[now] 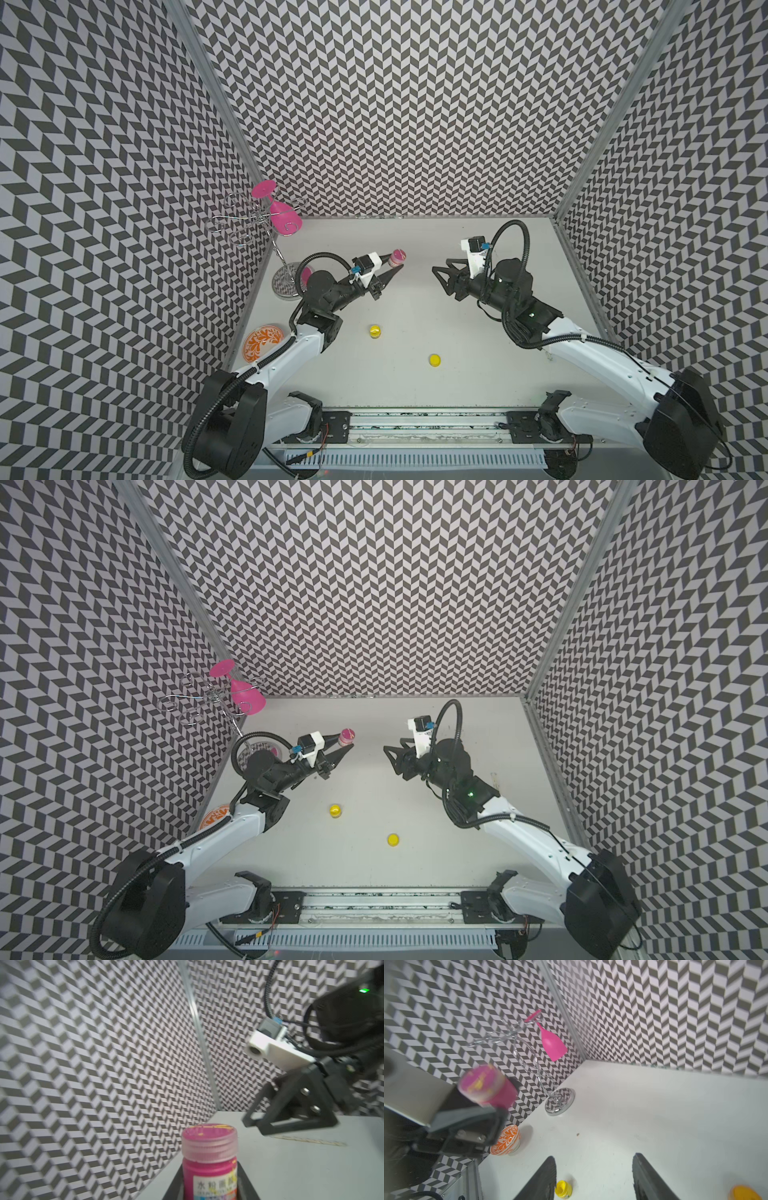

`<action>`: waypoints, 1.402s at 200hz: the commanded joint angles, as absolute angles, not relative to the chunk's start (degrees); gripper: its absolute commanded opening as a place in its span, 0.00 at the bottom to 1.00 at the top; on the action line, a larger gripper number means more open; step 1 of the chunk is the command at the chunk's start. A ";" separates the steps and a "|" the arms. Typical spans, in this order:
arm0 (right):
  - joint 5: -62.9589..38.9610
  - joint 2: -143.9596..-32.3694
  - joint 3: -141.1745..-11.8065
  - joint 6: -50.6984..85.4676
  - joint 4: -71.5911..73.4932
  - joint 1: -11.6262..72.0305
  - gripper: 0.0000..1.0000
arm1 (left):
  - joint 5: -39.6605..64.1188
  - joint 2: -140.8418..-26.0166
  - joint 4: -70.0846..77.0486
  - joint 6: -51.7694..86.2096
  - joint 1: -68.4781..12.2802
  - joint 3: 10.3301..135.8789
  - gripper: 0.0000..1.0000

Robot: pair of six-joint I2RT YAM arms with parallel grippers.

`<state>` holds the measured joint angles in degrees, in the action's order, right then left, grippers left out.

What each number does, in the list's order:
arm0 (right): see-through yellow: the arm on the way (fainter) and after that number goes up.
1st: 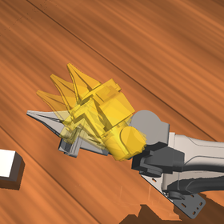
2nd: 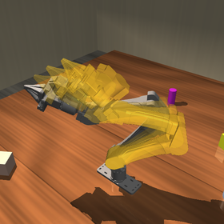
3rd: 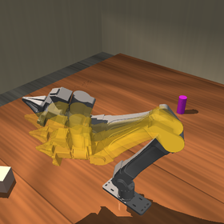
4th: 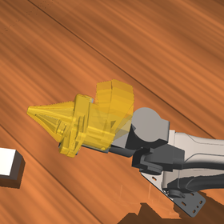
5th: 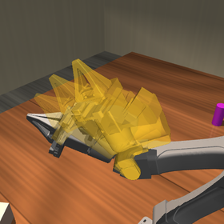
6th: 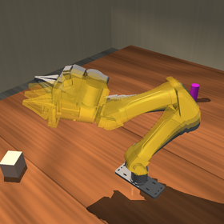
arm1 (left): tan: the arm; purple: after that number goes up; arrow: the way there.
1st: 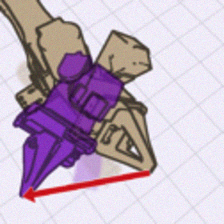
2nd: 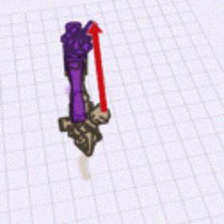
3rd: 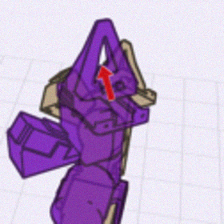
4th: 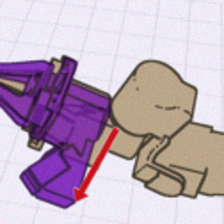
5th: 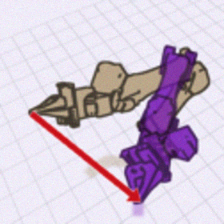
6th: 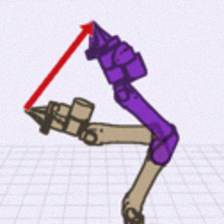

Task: Close the paint jar lid
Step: Screw the lid onto the paint jar.

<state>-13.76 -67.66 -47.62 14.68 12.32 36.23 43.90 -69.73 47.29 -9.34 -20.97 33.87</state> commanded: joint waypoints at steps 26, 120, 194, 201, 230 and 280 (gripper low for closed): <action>-29.47 -67.41 -50.70 3.83 23.12 35.68 0.58 | 67.01 -72.87 46.17 -7.82 -20.65 37.11 0.32; -45.47 -72.64 -53.62 -0.80 23.60 37.83 0.53 | 70.06 -75.25 56.06 0.26 -20.65 36.60 0.31; -45.41 -73.35 -54.03 -2.27 22.44 39.45 0.53 | 70.24 -75.85 57.04 0.97 -20.65 36.81 0.31; -45.06 -73.43 -54.13 -2.36 22.24 39.55 0.53 | 70.06 -75.85 57.04 0.97 -20.65 36.81 0.31; -44.67 -74.06 -54.22 -2.05 22.42 39.73 0.52 | 70.14 -75.85 57.04 0.97 -20.65 36.82 0.31; -44.54 -74.95 -54.91 -2.06 22.05 40.43 0.47 | 70.11 -75.85 57.13 1.05 -20.65 36.89 0.31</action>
